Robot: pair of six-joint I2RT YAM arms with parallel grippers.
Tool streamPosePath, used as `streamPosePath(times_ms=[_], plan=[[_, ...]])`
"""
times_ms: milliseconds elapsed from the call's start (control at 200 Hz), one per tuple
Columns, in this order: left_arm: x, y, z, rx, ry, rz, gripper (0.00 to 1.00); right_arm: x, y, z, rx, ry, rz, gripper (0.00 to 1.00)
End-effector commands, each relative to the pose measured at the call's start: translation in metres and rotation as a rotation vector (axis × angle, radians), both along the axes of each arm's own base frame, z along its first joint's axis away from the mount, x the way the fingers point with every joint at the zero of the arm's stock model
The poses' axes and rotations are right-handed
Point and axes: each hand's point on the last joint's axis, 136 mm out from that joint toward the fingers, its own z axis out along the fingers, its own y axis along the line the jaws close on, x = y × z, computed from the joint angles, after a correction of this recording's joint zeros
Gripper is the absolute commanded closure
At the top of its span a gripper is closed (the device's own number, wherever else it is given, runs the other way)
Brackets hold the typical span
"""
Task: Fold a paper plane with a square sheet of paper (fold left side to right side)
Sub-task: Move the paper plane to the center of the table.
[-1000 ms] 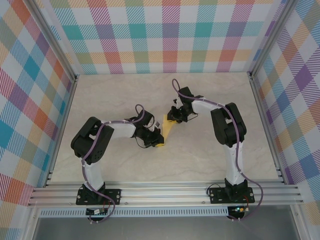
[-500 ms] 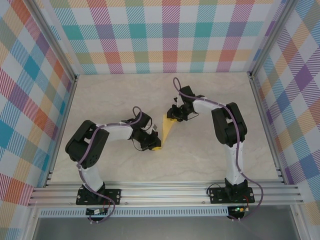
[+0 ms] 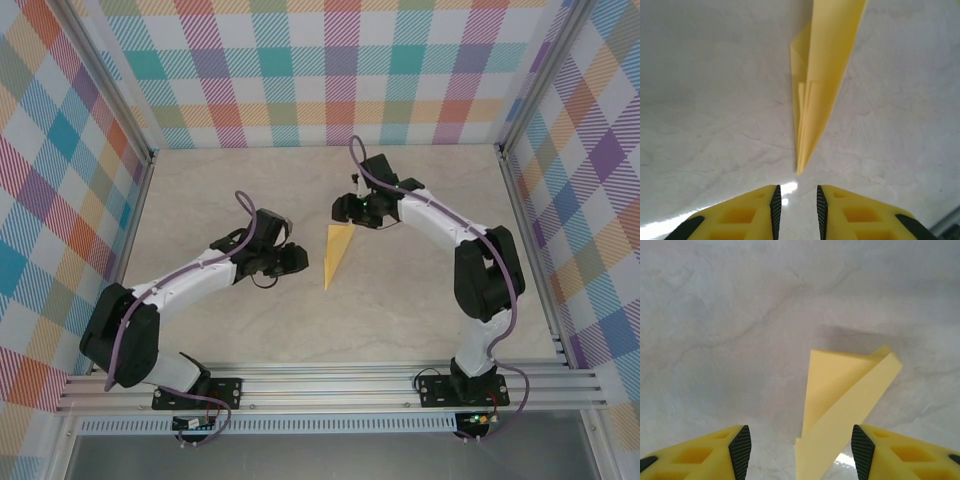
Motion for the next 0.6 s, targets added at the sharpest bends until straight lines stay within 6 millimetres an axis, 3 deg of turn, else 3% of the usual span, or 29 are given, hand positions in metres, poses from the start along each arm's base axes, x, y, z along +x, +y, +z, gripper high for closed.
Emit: streamPosePath(times_ms=[0, 195, 305, 490, 595], plan=[[0.014, 0.039, 0.004, 0.15, -0.088, 0.145, 0.67, -0.032, -0.001, -0.047, -0.112, 0.144, -0.016, 0.42], [0.018, 0.047, 0.012, 0.178, -0.113, 0.175, 0.64, -0.044, 0.009, -0.076, -0.169, 0.206, 0.011, 0.44], [0.017, 0.05, 0.012, 0.19, -0.11, 0.182, 0.63, -0.046, 0.007, -0.079, -0.189, 0.212, 0.011, 0.63], [0.017, 0.052, 0.013, 0.203, -0.113, 0.185, 0.63, -0.053, 0.003, -0.056, -0.164, 0.15, 0.042, 0.99], [0.017, 0.053, 0.015, 0.204, -0.117, 0.187, 0.63, -0.061, -0.011, -0.052, -0.14, 0.142, 0.042, 1.0]])
